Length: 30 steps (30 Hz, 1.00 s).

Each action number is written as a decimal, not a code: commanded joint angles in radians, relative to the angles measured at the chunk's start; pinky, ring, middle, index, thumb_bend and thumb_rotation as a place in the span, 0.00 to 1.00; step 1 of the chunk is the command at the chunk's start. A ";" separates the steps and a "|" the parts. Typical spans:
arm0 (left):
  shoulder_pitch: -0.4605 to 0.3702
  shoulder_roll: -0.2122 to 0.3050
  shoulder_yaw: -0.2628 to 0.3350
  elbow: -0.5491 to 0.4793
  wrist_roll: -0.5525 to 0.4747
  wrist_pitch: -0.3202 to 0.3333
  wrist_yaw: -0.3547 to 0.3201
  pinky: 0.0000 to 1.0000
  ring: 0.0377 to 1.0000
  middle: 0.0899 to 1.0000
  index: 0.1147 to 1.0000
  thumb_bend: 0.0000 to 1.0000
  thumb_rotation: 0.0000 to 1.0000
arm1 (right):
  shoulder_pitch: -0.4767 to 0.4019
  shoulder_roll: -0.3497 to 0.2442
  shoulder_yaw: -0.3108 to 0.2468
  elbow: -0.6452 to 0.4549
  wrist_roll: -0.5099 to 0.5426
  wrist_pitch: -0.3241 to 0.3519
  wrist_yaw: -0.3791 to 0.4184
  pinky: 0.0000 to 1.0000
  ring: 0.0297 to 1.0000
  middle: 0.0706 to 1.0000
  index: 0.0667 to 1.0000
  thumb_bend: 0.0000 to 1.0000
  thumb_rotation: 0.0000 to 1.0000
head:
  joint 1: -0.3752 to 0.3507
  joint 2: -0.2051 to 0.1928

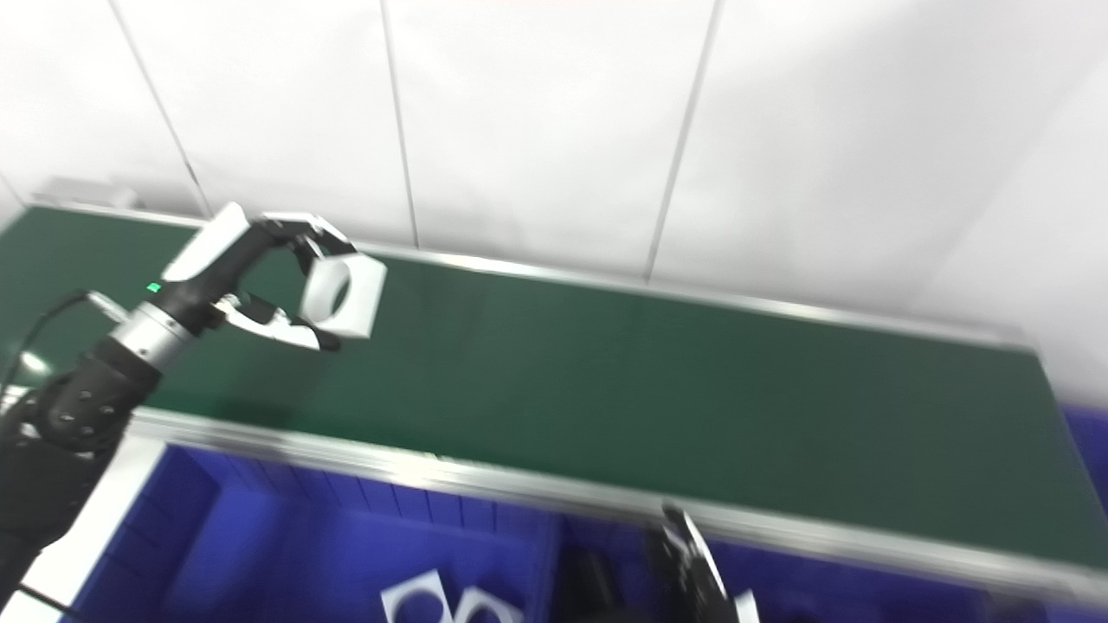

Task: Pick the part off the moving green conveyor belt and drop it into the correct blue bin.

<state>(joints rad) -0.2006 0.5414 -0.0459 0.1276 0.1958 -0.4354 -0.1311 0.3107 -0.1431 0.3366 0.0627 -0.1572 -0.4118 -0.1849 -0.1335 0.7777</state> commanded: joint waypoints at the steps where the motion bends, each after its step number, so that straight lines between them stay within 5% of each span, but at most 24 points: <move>1: 0.015 0.006 -0.008 -0.035 -0.034 -0.034 0.016 0.40 0.40 0.44 0.46 0.50 0.00 | -0.007 0.020 0.003 -0.036 -0.027 -0.058 -0.017 0.76 0.78 0.80 0.92 0.87 0.39 | -0.033 0.017; 8: 0.104 -0.008 -0.099 -0.046 -0.031 -0.035 0.071 0.35 0.37 0.43 0.48 0.50 0.00 | -0.012 0.054 -0.004 -0.048 -0.074 -0.057 -0.015 0.75 0.78 0.81 0.93 0.87 0.42 | -0.098 0.053; 19: 0.186 0.012 -0.347 -0.022 0.044 -0.035 0.203 0.38 0.38 0.43 0.48 0.50 0.00 | -0.003 0.085 -0.025 -0.062 -0.097 -0.054 0.005 0.75 0.79 0.80 0.93 0.88 0.43 | -0.114 0.068; 30: 0.251 -0.045 -0.368 -0.026 0.180 -0.003 0.091 0.40 0.38 0.43 0.49 0.49 0.00 | 0.006 0.094 -0.040 -0.066 -0.084 -0.056 0.022 0.75 0.79 0.80 0.93 0.89 0.42 | -0.074 0.057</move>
<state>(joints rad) 0.0613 0.5099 -0.4225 0.1248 0.3590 -0.4381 -0.0258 0.3142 -0.0618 0.3015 0.0331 -0.2449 -0.4118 -0.1664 -0.2087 0.8345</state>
